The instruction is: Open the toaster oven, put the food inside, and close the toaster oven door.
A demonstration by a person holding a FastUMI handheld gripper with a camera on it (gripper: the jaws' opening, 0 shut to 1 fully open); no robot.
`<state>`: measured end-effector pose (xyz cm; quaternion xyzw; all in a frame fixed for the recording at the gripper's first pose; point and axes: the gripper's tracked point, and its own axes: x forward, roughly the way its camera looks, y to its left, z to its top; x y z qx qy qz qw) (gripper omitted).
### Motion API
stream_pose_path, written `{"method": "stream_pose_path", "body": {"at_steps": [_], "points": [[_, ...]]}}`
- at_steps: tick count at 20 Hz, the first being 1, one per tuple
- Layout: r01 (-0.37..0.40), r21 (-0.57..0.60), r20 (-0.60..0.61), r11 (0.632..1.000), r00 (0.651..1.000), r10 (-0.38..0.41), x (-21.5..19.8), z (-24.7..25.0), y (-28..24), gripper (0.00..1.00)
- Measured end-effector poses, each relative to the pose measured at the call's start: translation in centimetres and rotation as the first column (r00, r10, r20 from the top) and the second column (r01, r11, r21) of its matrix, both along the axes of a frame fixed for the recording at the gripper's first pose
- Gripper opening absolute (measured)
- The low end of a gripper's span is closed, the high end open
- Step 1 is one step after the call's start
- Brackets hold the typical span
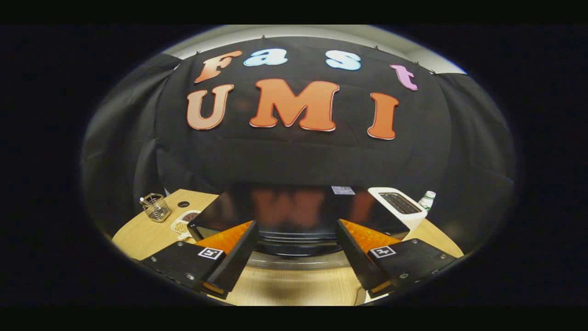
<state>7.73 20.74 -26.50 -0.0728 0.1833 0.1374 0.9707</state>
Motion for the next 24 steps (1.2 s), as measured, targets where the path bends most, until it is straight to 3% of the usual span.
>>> {"method": "stream_pose_path", "body": {"at_steps": [5,6,8,9,11,13,18,20,24], "points": [[-0.020,0.047,-0.042,0.999,0.999,0.022,-1.9,-1.2,0.0,1.00],[-0.017,-0.017,-0.035,1.000,0.999,0.016,-2.2,-1.7,-0.5,1.00],[-0.066,-0.121,-0.179,0.990,0.983,0.044,-4.9,-6.9,-1.5,1.00],[-0.072,-0.066,-0.227,0.995,0.972,0.055,-6.5,-8.2,-1.3,1.00],[-0.008,0.064,-0.170,0.998,0.985,0.019,-6.9,-6.6,-1.2,1.00],[0.018,0.101,-0.121,0.995,0.993,-0.006,-5.9,-4.4,-1.6,0.99],[0.015,0.084,-0.030,0.996,0.999,-0.013,-1.0,-0.5,-1.2,0.99],[0.006,0.069,-0.051,0.998,0.999,-0.002,-0.1,-1.0,-0.3,1.00],[0.002,0.047,-0.071,0.999,0.997,0.001,-0.9,-1.2,-0.2,1.00]]}}
